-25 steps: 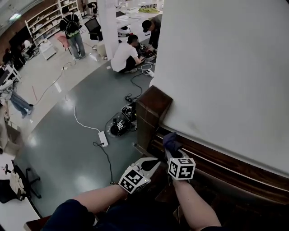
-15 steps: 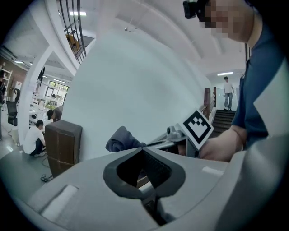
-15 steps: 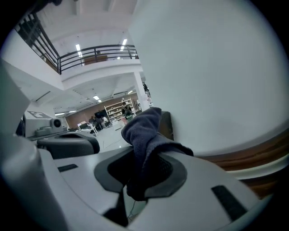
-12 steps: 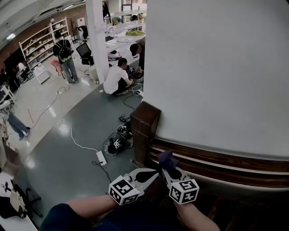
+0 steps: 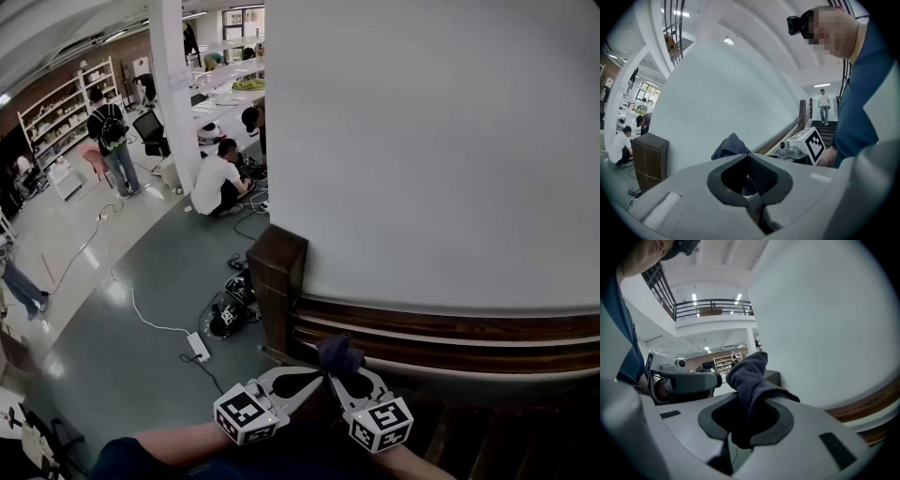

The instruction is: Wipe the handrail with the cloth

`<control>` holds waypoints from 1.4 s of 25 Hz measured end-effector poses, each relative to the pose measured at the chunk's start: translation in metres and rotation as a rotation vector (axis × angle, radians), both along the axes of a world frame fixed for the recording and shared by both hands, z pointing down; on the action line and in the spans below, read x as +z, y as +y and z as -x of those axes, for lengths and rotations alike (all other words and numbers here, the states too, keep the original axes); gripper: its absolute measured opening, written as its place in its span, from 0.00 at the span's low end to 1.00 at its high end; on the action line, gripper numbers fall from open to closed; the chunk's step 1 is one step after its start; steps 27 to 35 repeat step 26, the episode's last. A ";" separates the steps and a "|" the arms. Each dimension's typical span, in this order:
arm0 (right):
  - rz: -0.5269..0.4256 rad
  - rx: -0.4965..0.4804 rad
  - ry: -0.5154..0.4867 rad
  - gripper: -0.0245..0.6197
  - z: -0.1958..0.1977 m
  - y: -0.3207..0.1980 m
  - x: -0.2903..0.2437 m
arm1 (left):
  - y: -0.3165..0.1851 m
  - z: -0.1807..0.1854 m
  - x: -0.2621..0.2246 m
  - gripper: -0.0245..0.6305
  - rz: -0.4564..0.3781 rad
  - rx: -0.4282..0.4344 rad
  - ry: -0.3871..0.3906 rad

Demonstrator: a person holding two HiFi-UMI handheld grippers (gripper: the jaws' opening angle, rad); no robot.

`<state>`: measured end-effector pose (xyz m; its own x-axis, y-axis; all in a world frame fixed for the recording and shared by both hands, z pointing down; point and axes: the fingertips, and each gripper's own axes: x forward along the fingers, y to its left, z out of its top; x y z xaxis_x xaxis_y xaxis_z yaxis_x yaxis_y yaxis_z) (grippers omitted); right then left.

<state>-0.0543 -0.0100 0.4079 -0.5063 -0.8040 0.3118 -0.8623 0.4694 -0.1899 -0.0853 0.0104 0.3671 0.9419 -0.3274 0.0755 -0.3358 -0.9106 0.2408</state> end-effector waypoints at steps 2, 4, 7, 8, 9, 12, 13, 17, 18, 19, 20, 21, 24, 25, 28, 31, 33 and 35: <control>-0.019 0.011 0.013 0.16 -0.005 0.006 -0.005 | 0.003 -0.006 -0.005 0.04 -0.011 0.019 0.007; -0.032 0.021 0.024 0.16 -0.010 0.009 -0.007 | 0.005 -0.011 -0.008 0.04 -0.015 0.031 0.012; -0.035 0.031 0.027 0.16 -0.019 0.011 -0.009 | 0.006 -0.017 -0.008 0.04 -0.008 0.034 0.014; -0.034 0.033 0.026 0.16 -0.021 0.011 -0.009 | 0.007 -0.020 -0.009 0.04 -0.006 0.034 0.015; -0.034 0.035 0.026 0.16 -0.023 0.012 -0.009 | 0.007 -0.023 -0.009 0.04 -0.005 0.035 0.015; -0.034 0.041 0.025 0.16 -0.029 0.011 -0.010 | 0.006 -0.028 -0.010 0.04 -0.007 0.038 0.012; -0.035 0.043 0.023 0.16 -0.031 0.011 -0.010 | 0.006 -0.030 -0.010 0.04 -0.008 0.039 0.010; -0.038 0.043 0.019 0.16 -0.038 0.010 -0.011 | 0.006 -0.037 -0.010 0.04 -0.015 0.036 0.005; -0.038 0.041 0.018 0.16 -0.039 0.010 -0.011 | 0.005 -0.038 -0.010 0.04 -0.016 0.036 0.003; -0.038 0.038 0.017 0.16 -0.039 0.010 -0.011 | 0.005 -0.040 -0.010 0.04 -0.016 0.035 0.001; -0.038 0.035 0.017 0.16 -0.040 0.010 -0.011 | 0.005 -0.040 -0.010 0.04 -0.015 0.034 -0.001; -0.038 0.033 0.016 0.16 -0.040 0.010 -0.011 | 0.005 -0.041 -0.011 0.04 -0.014 0.034 -0.002; -0.036 0.031 0.012 0.16 -0.042 0.007 -0.010 | 0.002 -0.044 -0.009 0.04 -0.010 0.031 -0.005; -0.035 0.030 0.010 0.16 -0.043 0.006 -0.009 | 0.001 -0.045 -0.009 0.04 -0.009 0.030 -0.006; -0.035 0.029 0.009 0.16 -0.044 0.005 -0.008 | 0.000 -0.046 -0.008 0.04 -0.009 0.029 -0.006; -0.035 0.029 0.009 0.16 -0.044 0.005 -0.008 | 0.000 -0.046 -0.008 0.04 -0.009 0.029 -0.006; -0.035 0.029 0.009 0.16 -0.044 0.005 -0.008 | 0.000 -0.046 -0.008 0.04 -0.009 0.029 -0.006; -0.035 0.029 0.009 0.16 -0.044 0.005 -0.008 | 0.000 -0.046 -0.008 0.04 -0.009 0.029 -0.006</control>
